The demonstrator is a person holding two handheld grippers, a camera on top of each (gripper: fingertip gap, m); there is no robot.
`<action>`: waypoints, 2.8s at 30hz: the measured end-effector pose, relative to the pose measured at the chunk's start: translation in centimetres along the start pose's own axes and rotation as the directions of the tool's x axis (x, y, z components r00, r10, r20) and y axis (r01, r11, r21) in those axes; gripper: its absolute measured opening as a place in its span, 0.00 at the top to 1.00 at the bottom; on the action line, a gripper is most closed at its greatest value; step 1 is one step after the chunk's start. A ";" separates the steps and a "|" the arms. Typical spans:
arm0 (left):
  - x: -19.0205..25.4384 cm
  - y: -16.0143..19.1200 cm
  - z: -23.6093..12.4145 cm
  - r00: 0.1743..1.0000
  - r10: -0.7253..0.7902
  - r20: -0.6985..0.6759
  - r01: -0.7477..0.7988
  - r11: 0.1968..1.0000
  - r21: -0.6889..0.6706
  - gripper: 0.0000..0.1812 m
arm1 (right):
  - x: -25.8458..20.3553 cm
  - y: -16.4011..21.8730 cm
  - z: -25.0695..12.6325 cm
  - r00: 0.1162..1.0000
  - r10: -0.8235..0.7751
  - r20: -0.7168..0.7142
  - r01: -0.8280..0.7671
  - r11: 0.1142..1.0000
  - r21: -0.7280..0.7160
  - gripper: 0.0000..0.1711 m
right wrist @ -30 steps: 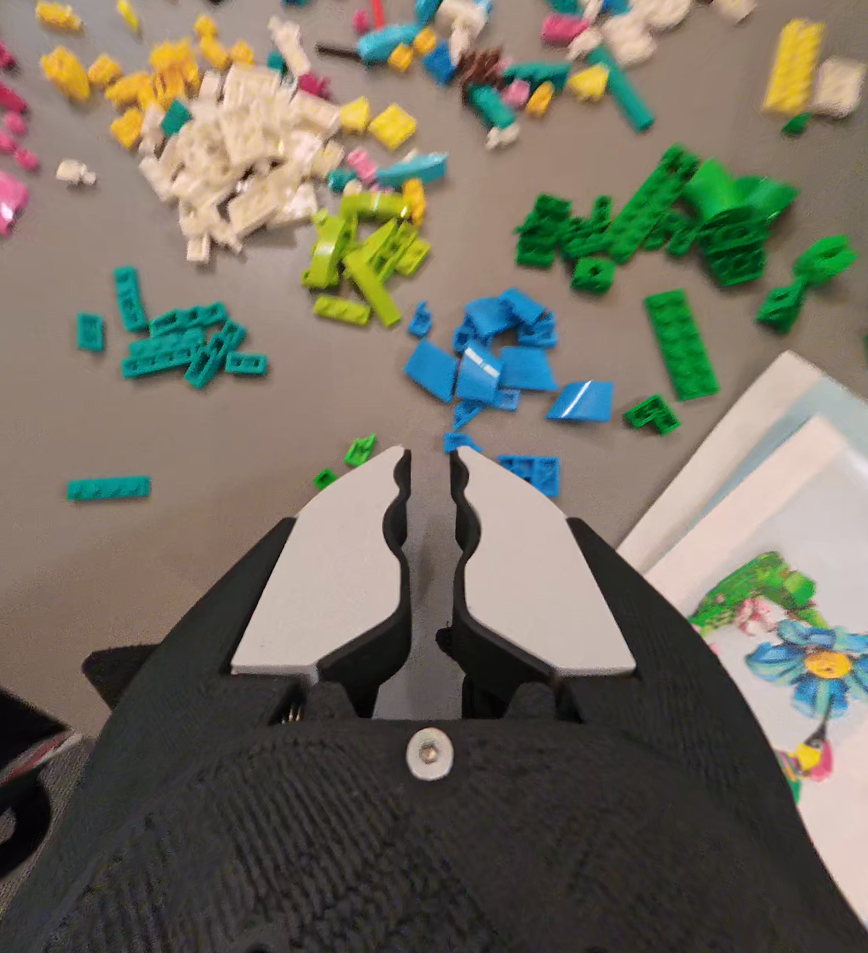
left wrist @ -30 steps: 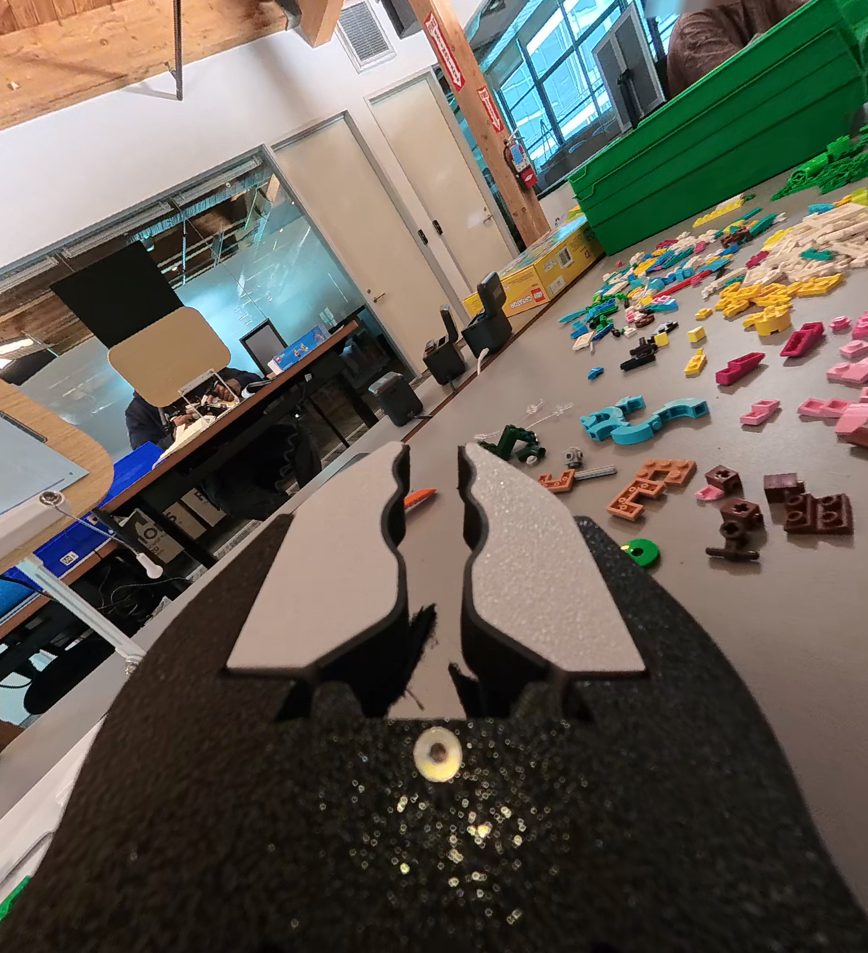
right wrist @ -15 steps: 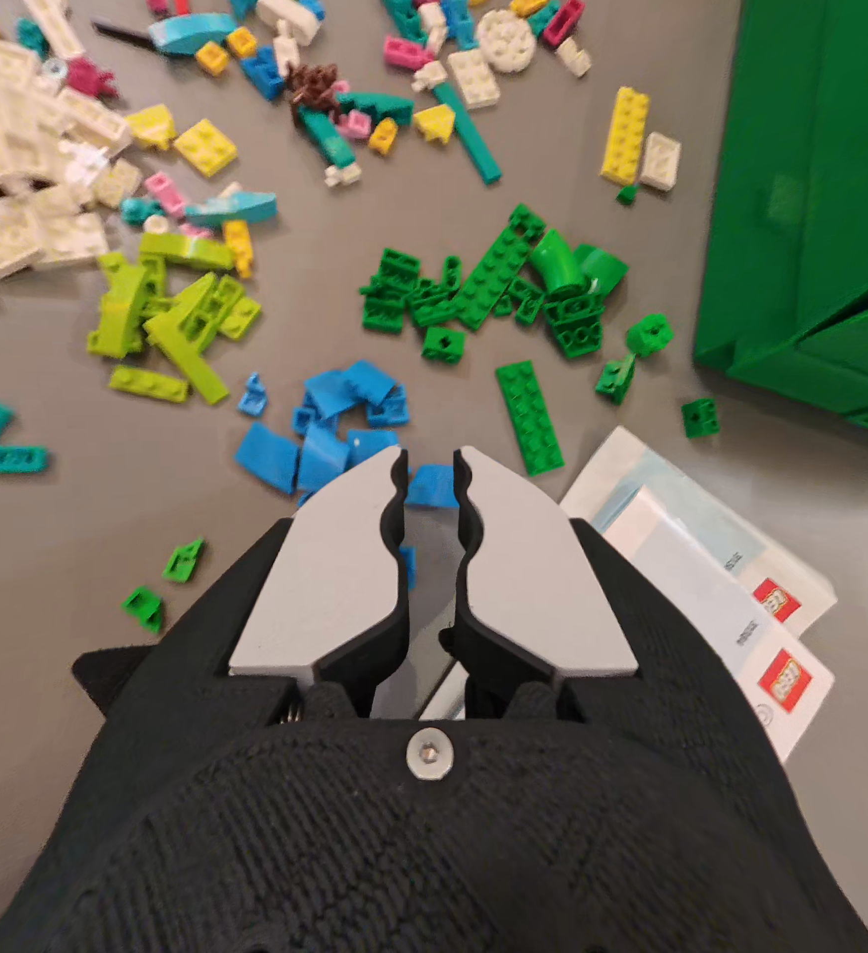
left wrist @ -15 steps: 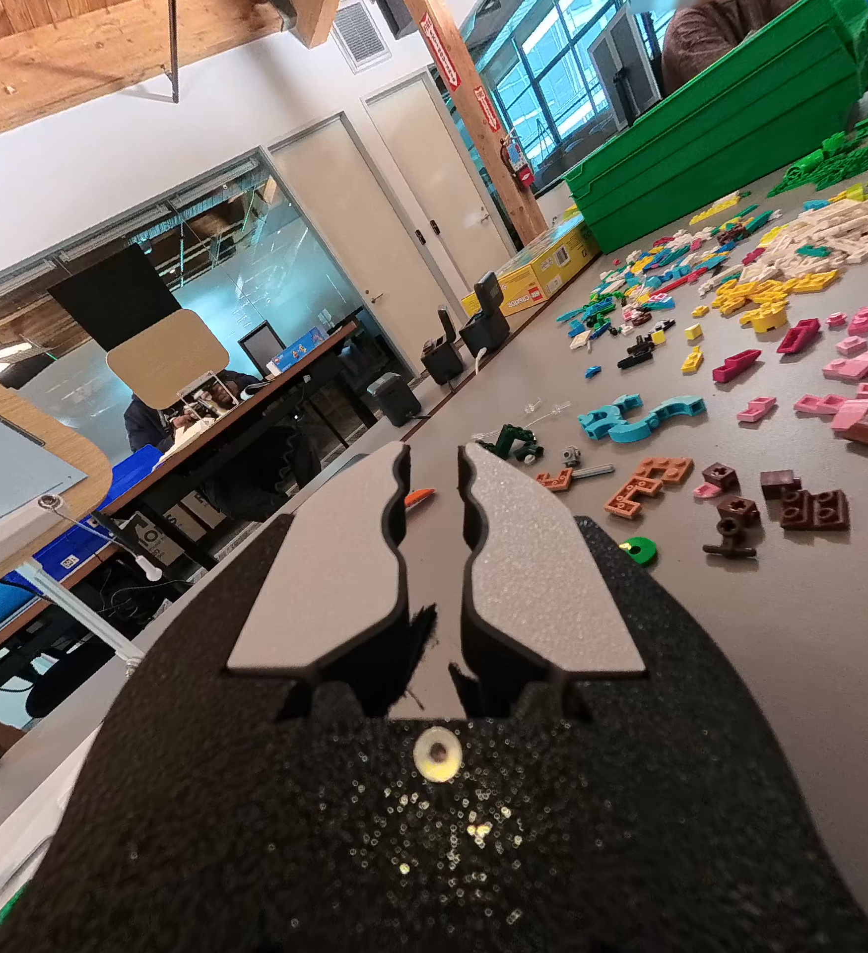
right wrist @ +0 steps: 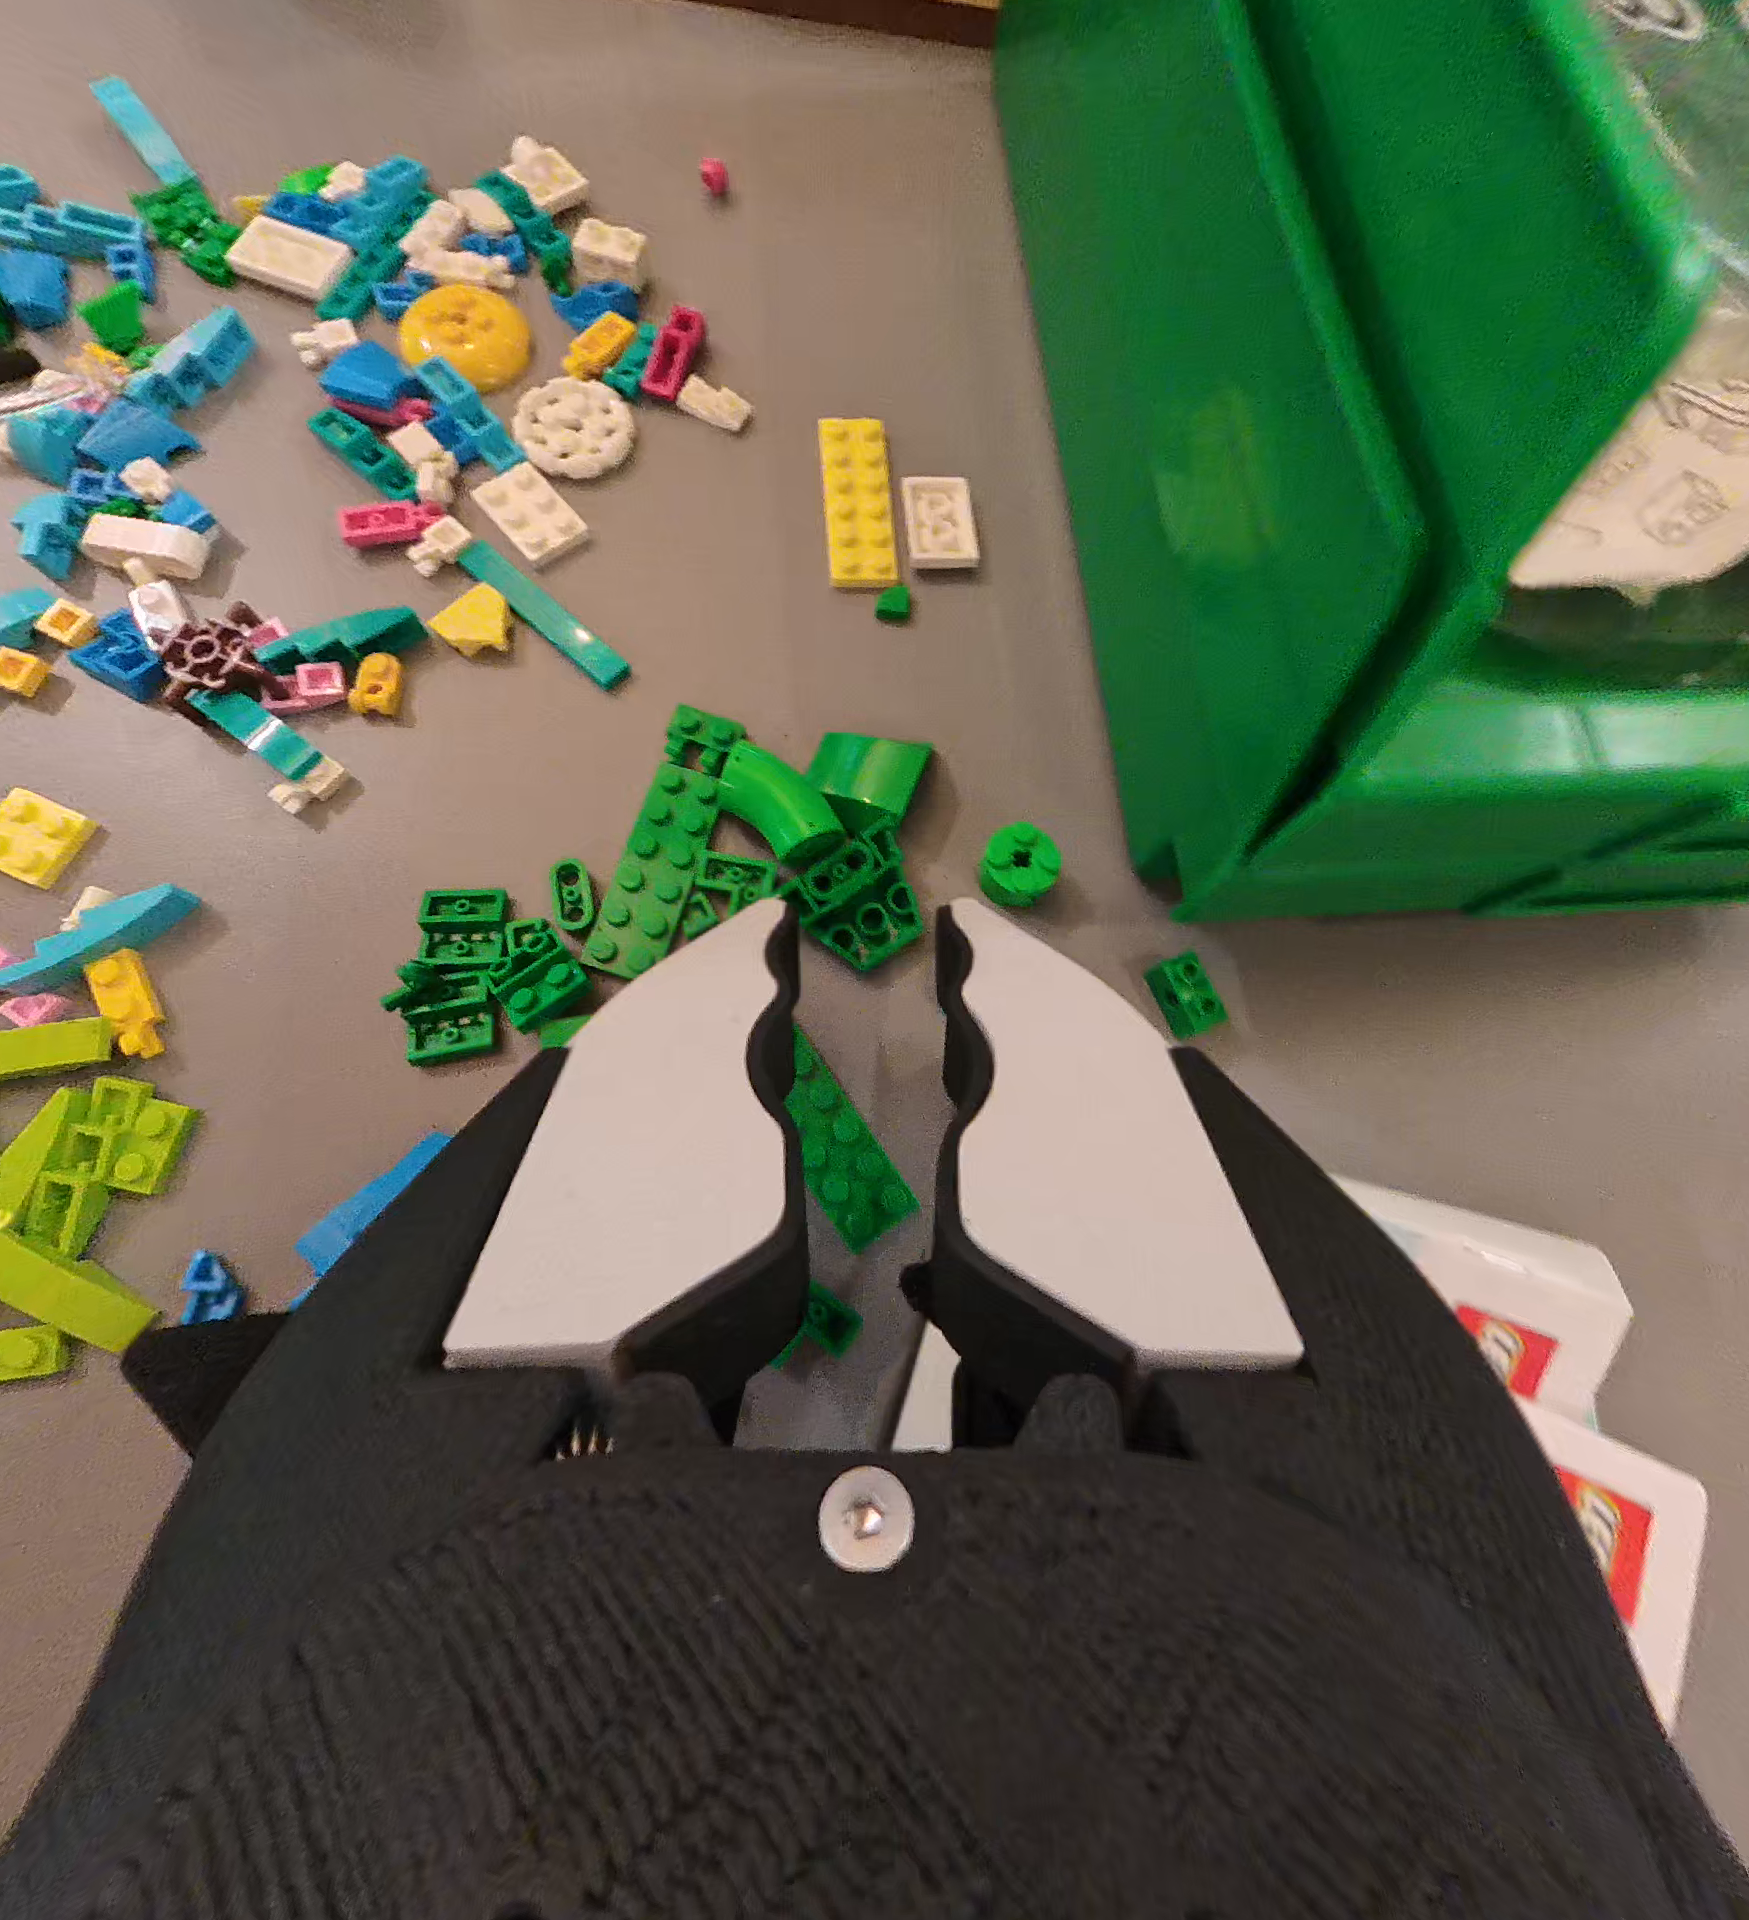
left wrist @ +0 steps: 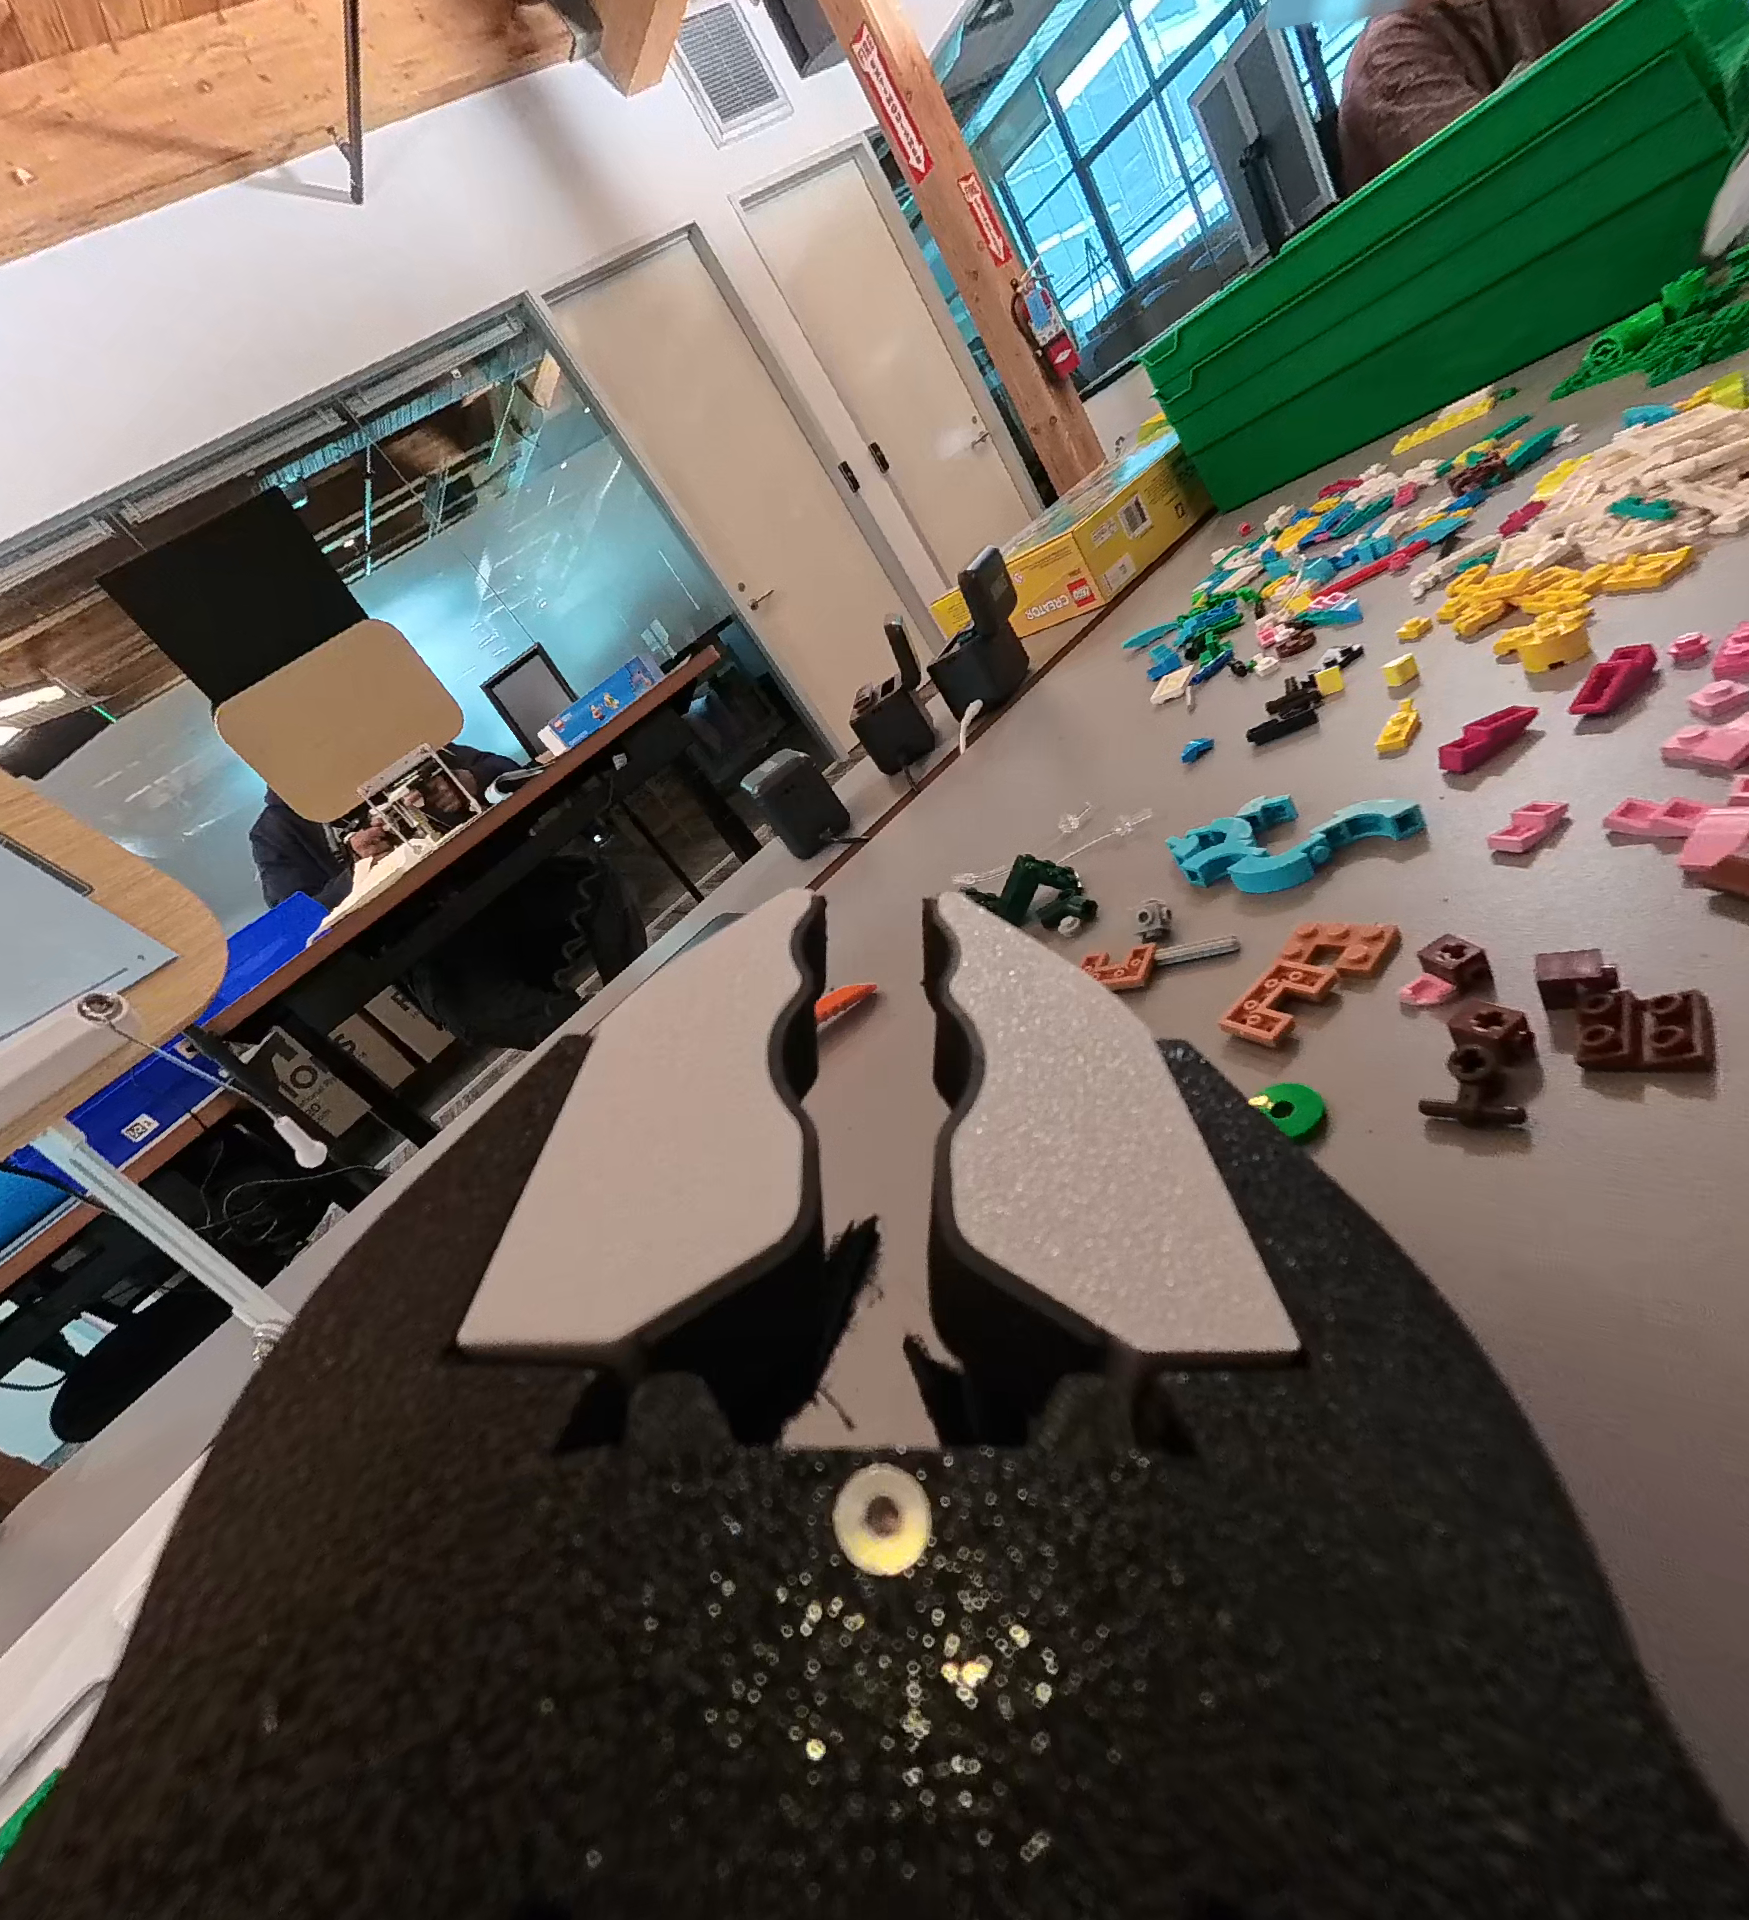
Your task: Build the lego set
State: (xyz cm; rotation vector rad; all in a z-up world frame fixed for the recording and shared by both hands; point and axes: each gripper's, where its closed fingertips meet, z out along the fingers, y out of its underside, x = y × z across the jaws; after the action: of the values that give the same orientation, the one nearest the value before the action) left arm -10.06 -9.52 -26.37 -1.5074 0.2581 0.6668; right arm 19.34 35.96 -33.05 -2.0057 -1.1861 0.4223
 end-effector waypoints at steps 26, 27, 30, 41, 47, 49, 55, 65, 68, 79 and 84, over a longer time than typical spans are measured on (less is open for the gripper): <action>0.0 0.0 0.0 1.000 0.001 0.001 -0.001 1.000 -0.001 0.91 | -0.6 -0.8 0.9 0.994 -0.105 -0.032 0.105 0.994 -0.012 0.93; 0.0 0.0 0.0 1.000 0.001 0.000 -0.001 1.000 -0.001 0.91 | -0.5 -0.5 0.7 0.994 -0.102 -0.033 0.102 0.995 -0.017 0.93; 0.0 0.0 0.0 1.000 0.003 -0.002 -0.003 1.000 -0.001 0.91 | -0.5 0.3 -0.1 0.995 -0.094 -0.022 0.094 0.995 -0.021 0.93; 0.0 0.0 0.0 1.000 0.006 -0.001 -0.006 1.000 -0.002 0.91 | 0.0 2.5 -1.5 0.989 -0.126 -0.081 0.121 0.991 -0.064 0.94; 0.1 0.0 0.0 1.000 0.006 -0.002 -0.006 1.000 -0.001 0.91 | 1.5 3.1 -2.0 0.982 -0.111 -0.153 0.098 0.991 -0.093 0.94; 0.1 0.0 0.0 1.000 0.006 -0.003 -0.006 1.000 -0.001 0.91 | 1.4 3.4 -1.9 0.984 -0.108 -0.143 0.095 0.991 -0.098 0.94; 0.1 0.0 0.0 1.000 0.006 -0.001 -0.006 1.000 -0.001 0.91 | 0.8 2.1 -2.2 0.990 -0.088 -0.108 0.086 0.996 -0.024 0.81; 0.0 0.2 0.1 1.000 0.025 0.015 -0.025 1.000 -0.017 0.90 | 6.4 -7.3 -2.9 0.961 0.018 -0.277 0.072 0.948 0.310 0.68; -0.2 0.4 0.2 0.999 0.032 0.029 -0.031 0.999 -0.028 0.90 | 6.5 -8.0 -2.0 0.969 0.016 -0.248 0.062 0.950 0.306 0.70; -0.6 0.8 0.4 0.997 0.046 0.056 -0.043 0.998 -0.053 0.90 | 5.3 -7.6 0.8 0.963 -0.165 -0.214 0.212 0.953 0.219 0.93; -0.8 1.0 0.5 0.996 0.052 0.069 -0.047 0.997 -0.066 0.90 | 3.5 -8.4 0.9 0.913 -0.252 -0.320 0.329 0.921 0.211 0.94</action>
State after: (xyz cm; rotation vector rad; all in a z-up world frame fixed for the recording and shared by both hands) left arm -11.40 -9.30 -26.73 -1.5397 0.2220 0.7730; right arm 15.55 41.70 -27.06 -1.5677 -1.1566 0.1192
